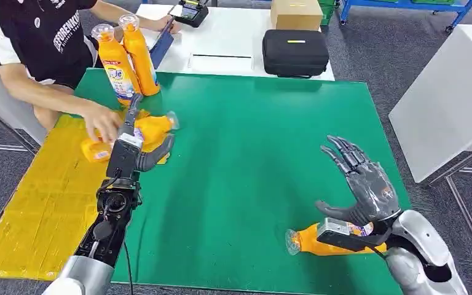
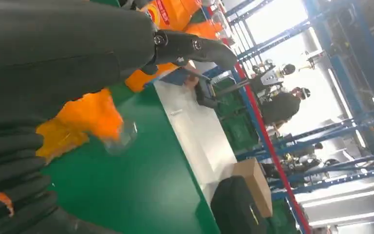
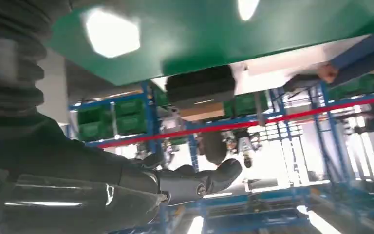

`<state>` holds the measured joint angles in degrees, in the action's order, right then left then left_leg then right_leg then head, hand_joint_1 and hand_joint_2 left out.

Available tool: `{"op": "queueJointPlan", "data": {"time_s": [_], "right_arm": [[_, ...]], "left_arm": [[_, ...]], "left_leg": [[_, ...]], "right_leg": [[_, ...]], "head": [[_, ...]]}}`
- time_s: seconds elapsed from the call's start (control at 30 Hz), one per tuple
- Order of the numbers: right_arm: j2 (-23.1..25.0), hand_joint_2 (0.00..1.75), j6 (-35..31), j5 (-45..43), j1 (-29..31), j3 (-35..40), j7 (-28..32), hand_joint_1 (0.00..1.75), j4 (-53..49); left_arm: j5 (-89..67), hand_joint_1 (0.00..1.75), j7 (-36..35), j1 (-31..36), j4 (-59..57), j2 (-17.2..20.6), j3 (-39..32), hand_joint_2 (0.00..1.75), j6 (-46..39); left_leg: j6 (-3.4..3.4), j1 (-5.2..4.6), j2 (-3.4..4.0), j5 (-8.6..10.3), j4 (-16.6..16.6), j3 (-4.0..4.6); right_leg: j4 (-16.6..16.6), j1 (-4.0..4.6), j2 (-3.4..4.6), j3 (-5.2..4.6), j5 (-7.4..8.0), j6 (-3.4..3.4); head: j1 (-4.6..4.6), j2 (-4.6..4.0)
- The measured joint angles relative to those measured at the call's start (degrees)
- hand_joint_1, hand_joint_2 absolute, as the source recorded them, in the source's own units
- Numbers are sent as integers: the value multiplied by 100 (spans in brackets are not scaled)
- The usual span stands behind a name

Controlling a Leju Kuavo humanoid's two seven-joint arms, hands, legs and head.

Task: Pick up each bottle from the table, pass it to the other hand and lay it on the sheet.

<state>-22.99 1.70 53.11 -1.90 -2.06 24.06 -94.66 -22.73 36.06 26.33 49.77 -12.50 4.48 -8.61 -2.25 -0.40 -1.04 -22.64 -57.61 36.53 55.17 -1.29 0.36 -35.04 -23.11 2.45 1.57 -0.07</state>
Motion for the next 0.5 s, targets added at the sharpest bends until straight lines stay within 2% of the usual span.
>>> {"op": "queueJointPlan", "data": {"time_s": [0.1,0.23,0.5], "right_arm": [[22,175,68,11,-382,-243,-85,0,-144],[63,175,772,-81,-1183,-851,145,0,-433],[495,175,1656,372,-2025,-1605,563,0,-686]], "left_arm": [[33,0,0,0,0,2,59,175,2],[107,0,-72,41,-20,15,122,175,7],[205,0,2,114,-137,39,159,175,-37]], "left_leg": [[0,1,-11,1,0,1],[-1,-1,-20,-1,1,9],[-6,-4,-14,-9,1,6]], "right_leg": [[0,0,-7,0,-4,2],[0,-4,-12,5,-14,15],[-2,-6,-6,1,-14,17]], "head": [[-2,0],[0,0],[-2,0]]}}
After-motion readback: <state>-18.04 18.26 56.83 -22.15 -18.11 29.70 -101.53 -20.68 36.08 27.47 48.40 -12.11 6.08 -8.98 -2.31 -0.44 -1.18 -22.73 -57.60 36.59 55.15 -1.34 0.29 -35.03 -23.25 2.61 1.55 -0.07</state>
